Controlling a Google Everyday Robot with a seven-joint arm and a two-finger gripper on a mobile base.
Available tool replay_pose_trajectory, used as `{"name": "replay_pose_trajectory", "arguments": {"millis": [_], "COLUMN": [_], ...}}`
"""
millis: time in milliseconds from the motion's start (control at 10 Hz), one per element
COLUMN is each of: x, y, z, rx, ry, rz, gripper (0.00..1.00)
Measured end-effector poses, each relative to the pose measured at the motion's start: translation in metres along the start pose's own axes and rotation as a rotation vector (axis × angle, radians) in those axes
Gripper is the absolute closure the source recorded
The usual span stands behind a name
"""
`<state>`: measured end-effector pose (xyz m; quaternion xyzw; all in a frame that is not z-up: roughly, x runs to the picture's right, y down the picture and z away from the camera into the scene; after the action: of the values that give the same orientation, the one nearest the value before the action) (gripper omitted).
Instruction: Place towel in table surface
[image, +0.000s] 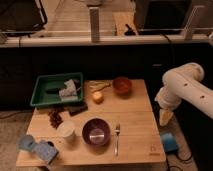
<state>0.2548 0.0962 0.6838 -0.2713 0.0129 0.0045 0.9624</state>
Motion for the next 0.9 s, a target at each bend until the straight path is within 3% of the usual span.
{"name": "replay_pose_trajectory", "arguments": {"millis": [200, 600, 900], "x": [-0.033, -0.060, -0.105], "y": [-0.005, -0.011, -0.021], "z": [-0.003, -0.009, -0.012], "rx": [0.012, 0.025, 0.040], "ry": [-0.005, -0.003, -0.003], "rz": [-0.033, -0.082, -0.137], "gripper": [0.20, 0.20, 0.20]}}
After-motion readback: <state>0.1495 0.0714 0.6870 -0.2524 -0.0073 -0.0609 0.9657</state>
